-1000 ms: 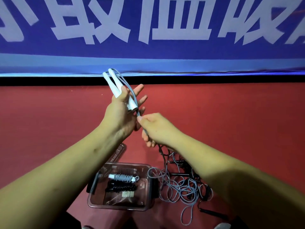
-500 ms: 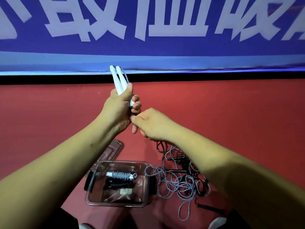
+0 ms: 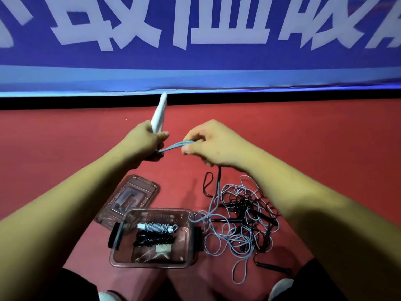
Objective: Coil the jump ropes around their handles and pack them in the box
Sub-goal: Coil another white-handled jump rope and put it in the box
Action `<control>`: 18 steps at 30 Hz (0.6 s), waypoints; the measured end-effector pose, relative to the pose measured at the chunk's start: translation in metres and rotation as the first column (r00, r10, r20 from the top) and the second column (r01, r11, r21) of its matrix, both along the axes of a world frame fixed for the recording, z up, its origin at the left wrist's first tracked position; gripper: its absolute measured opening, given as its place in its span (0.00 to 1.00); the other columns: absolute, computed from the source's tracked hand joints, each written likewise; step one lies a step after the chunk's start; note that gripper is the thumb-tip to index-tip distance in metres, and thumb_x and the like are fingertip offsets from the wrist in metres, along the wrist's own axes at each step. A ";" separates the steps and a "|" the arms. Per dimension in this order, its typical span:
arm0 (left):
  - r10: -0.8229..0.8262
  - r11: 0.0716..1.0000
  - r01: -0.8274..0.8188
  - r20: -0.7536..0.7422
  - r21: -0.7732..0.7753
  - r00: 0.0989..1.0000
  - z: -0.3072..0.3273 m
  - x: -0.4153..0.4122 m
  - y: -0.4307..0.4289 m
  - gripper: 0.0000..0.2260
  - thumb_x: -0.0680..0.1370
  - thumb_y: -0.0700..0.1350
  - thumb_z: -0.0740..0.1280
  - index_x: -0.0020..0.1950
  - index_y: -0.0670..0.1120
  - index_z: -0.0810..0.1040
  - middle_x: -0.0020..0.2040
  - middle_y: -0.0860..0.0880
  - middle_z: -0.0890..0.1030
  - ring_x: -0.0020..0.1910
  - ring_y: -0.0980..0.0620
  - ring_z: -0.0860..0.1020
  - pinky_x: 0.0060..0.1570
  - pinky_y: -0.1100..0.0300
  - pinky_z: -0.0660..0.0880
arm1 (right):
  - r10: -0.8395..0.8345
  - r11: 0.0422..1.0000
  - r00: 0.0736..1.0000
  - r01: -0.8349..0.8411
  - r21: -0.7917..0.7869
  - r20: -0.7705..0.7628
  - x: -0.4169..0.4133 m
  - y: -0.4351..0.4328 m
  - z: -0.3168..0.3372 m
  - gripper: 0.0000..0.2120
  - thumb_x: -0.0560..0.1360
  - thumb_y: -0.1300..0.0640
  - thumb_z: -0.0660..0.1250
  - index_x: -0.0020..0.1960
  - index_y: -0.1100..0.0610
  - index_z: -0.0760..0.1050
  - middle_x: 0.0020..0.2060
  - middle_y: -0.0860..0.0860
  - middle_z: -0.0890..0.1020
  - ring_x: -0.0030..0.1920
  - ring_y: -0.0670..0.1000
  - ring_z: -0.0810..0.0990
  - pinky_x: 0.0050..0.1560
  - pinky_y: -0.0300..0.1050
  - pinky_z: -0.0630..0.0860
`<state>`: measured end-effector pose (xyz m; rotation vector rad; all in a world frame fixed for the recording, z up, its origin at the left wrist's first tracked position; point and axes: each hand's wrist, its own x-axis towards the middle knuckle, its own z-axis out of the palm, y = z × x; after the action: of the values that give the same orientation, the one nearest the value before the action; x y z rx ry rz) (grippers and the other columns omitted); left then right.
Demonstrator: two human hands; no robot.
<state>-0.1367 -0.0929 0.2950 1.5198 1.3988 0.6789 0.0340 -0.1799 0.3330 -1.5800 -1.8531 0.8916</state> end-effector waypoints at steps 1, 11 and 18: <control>-0.070 0.997 0.069 -0.028 -0.030 0.997 0.002 -0.001 -0.003 0.07 0.81 0.43 0.66 0.51 0.42 0.69 0.36 0.43 0.72 0.25 0.48 0.73 0.23 0.60 0.73 | -0.017 1.000 1.000 0.016 0.024 0.026 0.007 0.002 0.001 0.05 0.75 0.59 0.70 0.40 0.54 0.80 0.26 0.49 0.75 0.23 0.46 0.71 0.27 0.37 0.69; -0.430 0.861 0.444 0.110 -0.249 0.896 0.009 -0.006 -0.016 0.05 0.83 0.43 0.61 0.54 0.43 0.67 0.27 0.49 0.69 0.23 0.53 0.62 0.29 0.62 0.56 | -0.122 0.979 0.970 0.083 0.184 0.209 0.047 0.016 -0.007 0.12 0.71 0.46 0.75 0.41 0.55 0.84 0.31 0.49 0.79 0.30 0.43 0.69 0.29 0.33 0.63; -0.580 0.757 0.586 0.118 -0.289 0.806 0.008 -0.008 -0.023 0.24 0.73 0.64 0.69 0.48 0.42 0.72 0.28 0.51 0.67 0.25 0.53 0.60 0.28 0.61 0.58 | -0.091 0.975 0.958 0.030 0.218 0.273 0.050 0.016 -0.009 0.09 0.72 0.48 0.74 0.42 0.53 0.84 0.32 0.50 0.80 0.32 0.46 0.71 0.34 0.41 0.67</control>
<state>-0.1451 -0.1158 0.3026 1.5619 0.8715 0.0716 0.0844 -0.1635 0.3237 -1.6862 -2.0030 0.4393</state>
